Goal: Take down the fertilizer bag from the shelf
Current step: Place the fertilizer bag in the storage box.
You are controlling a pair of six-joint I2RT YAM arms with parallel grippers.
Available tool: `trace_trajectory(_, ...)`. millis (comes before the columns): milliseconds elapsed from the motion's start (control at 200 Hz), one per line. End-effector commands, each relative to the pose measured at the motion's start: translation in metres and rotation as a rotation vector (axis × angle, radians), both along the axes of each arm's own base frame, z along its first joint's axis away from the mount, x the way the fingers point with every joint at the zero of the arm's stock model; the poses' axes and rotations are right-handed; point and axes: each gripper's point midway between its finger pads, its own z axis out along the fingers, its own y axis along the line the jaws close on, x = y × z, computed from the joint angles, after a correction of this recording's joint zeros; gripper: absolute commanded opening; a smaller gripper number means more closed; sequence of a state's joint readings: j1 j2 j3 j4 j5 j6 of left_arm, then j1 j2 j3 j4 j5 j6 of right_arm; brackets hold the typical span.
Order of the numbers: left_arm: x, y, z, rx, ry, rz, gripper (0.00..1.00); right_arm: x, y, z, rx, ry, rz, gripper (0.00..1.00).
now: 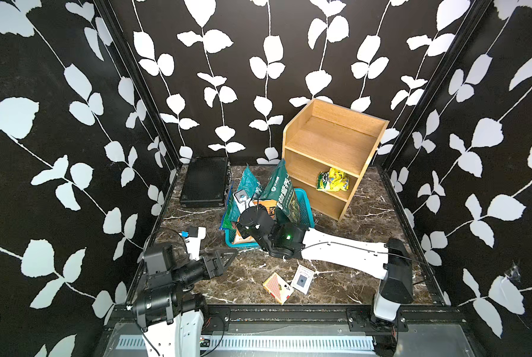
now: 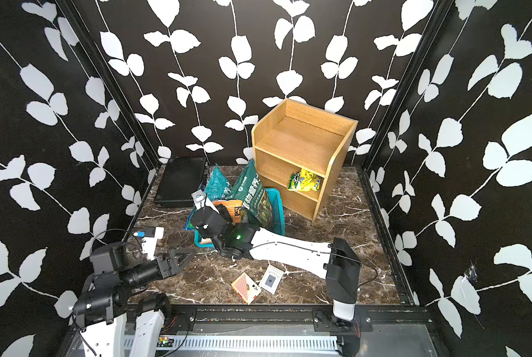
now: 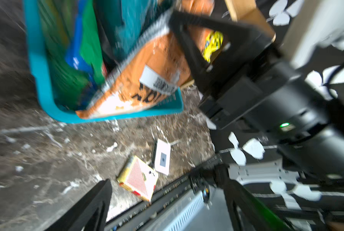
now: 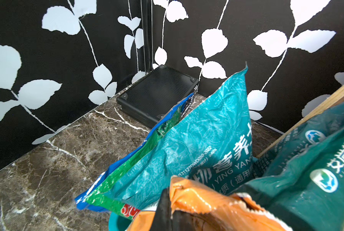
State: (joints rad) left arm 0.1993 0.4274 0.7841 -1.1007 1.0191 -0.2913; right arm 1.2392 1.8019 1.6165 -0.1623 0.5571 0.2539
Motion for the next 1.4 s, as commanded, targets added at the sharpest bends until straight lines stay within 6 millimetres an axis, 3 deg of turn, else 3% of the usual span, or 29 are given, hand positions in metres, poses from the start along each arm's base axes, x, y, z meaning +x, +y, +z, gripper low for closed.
trace_trajectory(0, 0.013, -0.006, -0.01, -0.045, 0.037, -0.065, 0.89, -0.004, 0.01, 0.031, 0.127, -0.04, 0.027, 0.0)
trace_trajectory(100, 0.032, -0.008, -0.019, -0.071, 0.067, -0.067, 0.9, -0.015, 0.017, 0.037, 0.146, -0.017, 0.102, 0.0)
trace_trajectory(365, 0.06, -0.034, -0.045, -0.042, 0.108, -0.117, 0.89, -0.03, 0.006, 0.05, 0.188, 0.005, 0.162, 0.0)
trace_trajectory(630, 0.094, -0.021, -0.066, 0.034, 0.152, 0.009, 0.9, -0.038, -0.009, 0.025, 0.133, 0.043, 0.186, 0.0)
trace_trajectory(830, 0.112, -0.021, -0.08, 0.048, 0.175, 0.025, 0.88, -0.039, -0.002, 0.005, 0.138, 0.107, 0.207, 0.0)
trace_trajectory(1035, 0.103, -0.016, -0.069, 0.09, 0.153, 0.03, 0.87, -0.032, 0.016, -0.026, 0.076, 0.151, 0.211, 0.0)
trace_trajectory(1395, 0.056, 0.014, -0.046, 0.185, 0.102, 0.168, 0.96, -0.014, 0.026, -0.059, 0.029, 0.186, 0.201, 0.0)
